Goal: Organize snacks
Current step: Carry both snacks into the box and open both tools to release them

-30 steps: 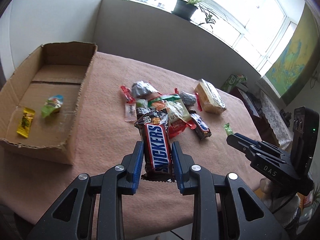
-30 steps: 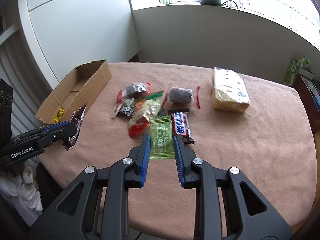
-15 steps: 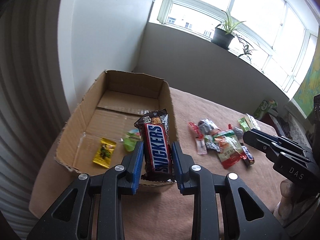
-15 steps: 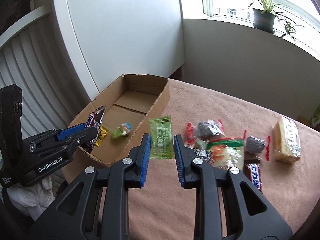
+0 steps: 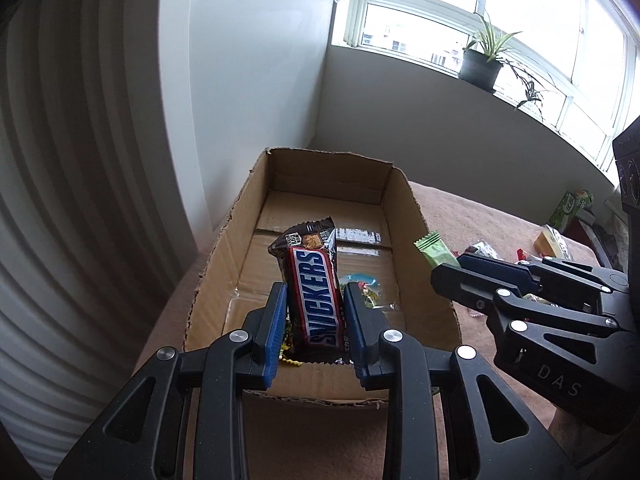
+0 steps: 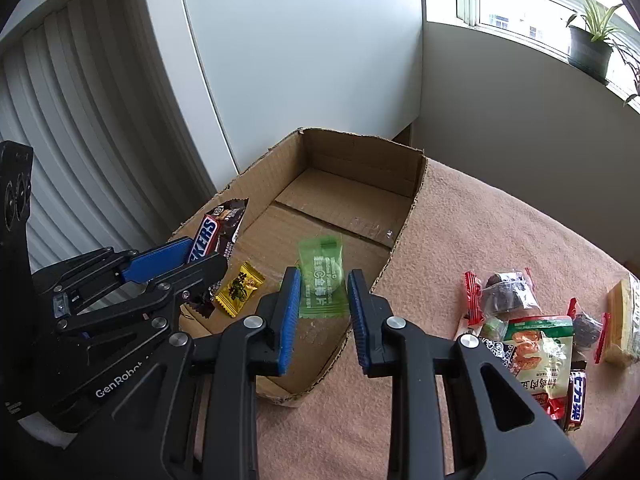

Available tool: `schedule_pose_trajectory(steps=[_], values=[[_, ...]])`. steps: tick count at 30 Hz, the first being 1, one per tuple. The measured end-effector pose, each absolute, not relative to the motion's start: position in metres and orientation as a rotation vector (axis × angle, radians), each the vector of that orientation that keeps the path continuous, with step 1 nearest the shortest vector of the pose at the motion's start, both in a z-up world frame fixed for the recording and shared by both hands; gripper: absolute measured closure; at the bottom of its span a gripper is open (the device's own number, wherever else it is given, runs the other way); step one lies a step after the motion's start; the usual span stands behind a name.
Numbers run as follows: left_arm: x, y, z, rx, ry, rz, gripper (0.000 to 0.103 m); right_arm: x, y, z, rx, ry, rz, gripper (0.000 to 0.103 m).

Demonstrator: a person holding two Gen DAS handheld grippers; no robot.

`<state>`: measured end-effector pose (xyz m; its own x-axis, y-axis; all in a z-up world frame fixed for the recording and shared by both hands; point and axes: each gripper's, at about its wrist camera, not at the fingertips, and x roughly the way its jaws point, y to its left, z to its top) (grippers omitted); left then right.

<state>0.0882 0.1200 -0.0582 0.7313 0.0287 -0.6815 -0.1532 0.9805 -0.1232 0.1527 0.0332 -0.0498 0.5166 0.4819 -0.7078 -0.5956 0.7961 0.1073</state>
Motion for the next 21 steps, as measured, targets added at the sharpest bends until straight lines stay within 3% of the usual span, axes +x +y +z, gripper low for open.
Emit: schedule_pose_trajectory(steps=[2,4,7,21], values=[[0.088,0.122,-0.058,-0.178,0.749,0.112,0.075,0.153,0.030,-0.047,-0.149,0.777,0.629,0.039],[0.087,0.124,-0.056,-0.182,0.745,0.119,0.069,0.153,0.024,-0.044,-0.130,0.768,0.625,0.034],[0.084,0.126,-0.053,-0.186,0.733,0.134,0.058,0.154,0.011,-0.040,-0.098,0.770,0.616,0.034],[0.079,0.097,-0.047,-0.175,0.720,0.079,0.057,0.135,-0.081,-0.023,-0.030,0.733,0.515,0.034]])
